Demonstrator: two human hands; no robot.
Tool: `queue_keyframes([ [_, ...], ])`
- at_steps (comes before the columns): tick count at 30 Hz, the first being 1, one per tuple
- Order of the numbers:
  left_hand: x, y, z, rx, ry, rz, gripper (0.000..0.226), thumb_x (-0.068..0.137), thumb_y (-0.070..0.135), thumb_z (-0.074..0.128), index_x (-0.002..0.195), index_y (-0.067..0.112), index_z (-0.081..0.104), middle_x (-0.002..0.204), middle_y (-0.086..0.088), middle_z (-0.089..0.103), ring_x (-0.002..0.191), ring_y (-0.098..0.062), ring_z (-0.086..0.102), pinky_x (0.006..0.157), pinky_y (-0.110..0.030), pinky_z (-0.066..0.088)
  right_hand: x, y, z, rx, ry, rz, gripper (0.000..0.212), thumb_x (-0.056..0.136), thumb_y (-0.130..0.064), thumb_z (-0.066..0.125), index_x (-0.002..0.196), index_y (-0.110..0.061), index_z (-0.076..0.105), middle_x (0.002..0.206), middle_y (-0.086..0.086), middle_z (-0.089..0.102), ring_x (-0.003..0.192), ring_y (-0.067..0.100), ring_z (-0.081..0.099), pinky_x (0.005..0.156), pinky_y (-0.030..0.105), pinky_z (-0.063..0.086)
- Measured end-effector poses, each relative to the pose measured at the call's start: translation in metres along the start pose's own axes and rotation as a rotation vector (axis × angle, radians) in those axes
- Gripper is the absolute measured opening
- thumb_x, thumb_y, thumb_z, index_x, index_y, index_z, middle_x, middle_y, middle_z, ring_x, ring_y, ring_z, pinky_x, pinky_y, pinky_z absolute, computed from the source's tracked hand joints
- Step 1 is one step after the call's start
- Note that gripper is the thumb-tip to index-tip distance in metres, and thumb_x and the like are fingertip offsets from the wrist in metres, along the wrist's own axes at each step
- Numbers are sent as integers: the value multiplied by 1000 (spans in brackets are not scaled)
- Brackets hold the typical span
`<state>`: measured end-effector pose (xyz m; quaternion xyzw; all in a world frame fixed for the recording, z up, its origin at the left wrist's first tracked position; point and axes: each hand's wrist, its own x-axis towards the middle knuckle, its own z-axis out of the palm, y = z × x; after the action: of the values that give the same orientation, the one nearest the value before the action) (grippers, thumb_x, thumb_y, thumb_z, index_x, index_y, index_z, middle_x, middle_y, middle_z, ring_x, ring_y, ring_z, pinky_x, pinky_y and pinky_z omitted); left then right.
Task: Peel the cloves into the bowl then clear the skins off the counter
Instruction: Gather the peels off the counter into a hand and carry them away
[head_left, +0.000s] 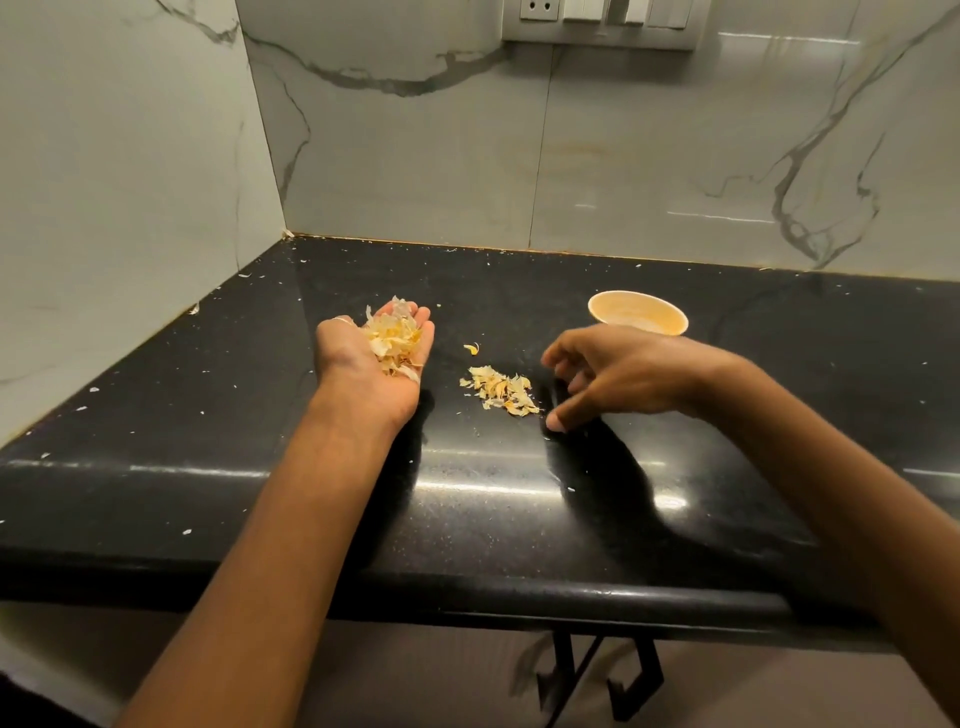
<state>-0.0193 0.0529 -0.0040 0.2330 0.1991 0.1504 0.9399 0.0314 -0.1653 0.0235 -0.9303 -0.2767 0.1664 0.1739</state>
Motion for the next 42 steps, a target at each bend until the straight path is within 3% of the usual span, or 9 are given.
queue_keyframes([
  [6,1,1,0,-9,-6,5,52,108,27,19,105,-4,60,103,-19,65,120,-33,60,100,-41,49,20,-31,23,-3,112,-33,41,85,-26,79,119,-6,67,116,13,70,109,29,64,100,45,51],
  [11,0,0,0,4,-3,3,53,108,28,18,104,-3,60,118,-20,65,114,-32,62,94,-39,51,36,-40,12,-53,143,-102,51,85,-32,79,132,-18,64,126,0,66,107,13,59,85,24,43],
  [16,0,1,2,-23,-21,13,51,108,27,18,111,-3,58,132,-21,60,126,-34,58,101,-41,47,40,-41,26,-168,44,-265,55,95,-51,60,145,-31,51,150,-2,47,137,17,44,106,27,33],
  [22,-2,0,0,-32,-21,10,52,108,27,18,102,-4,59,131,-22,60,125,-34,58,98,-41,48,38,-27,37,-162,213,-386,21,94,-27,70,114,-26,76,118,-4,69,109,14,62,97,31,48],
  [27,-3,-1,1,-25,-13,2,53,108,27,18,100,-4,59,130,-22,61,124,-34,59,100,-42,48,28,-25,31,-244,137,-397,26,95,-23,67,120,-25,73,124,-5,68,115,14,60,100,31,47],
  [31,-4,-3,1,-34,-19,-7,53,108,28,18,103,-5,59,131,-22,61,124,-35,58,103,-43,48,25,-27,33,-222,211,-400,20,93,-16,69,111,-21,77,112,-4,73,103,13,65,91,24,49],
  [34,-5,-5,1,-25,-15,-11,52,108,27,18,112,-5,59,133,-22,60,125,-35,58,105,-42,47,26,-30,35,-283,246,-387,19,94,-14,67,108,-19,77,106,-1,74,97,18,67,88,32,53],
  [37,-6,-8,1,-14,-9,-18,53,108,27,18,102,-6,59,133,-23,60,126,-35,57,105,-42,46,28,-36,35,-335,284,-367,18,90,-13,66,102,-18,78,98,1,74,90,22,67,81,37,56],
  [42,-10,-11,0,-20,10,-22,53,108,26,17,118,-5,58,134,-22,59,127,-34,56,107,-42,46,37,-40,31,-357,308,-308,13,83,-14,73,94,-17,79,90,2,74,78,16,62,68,27,48],
])
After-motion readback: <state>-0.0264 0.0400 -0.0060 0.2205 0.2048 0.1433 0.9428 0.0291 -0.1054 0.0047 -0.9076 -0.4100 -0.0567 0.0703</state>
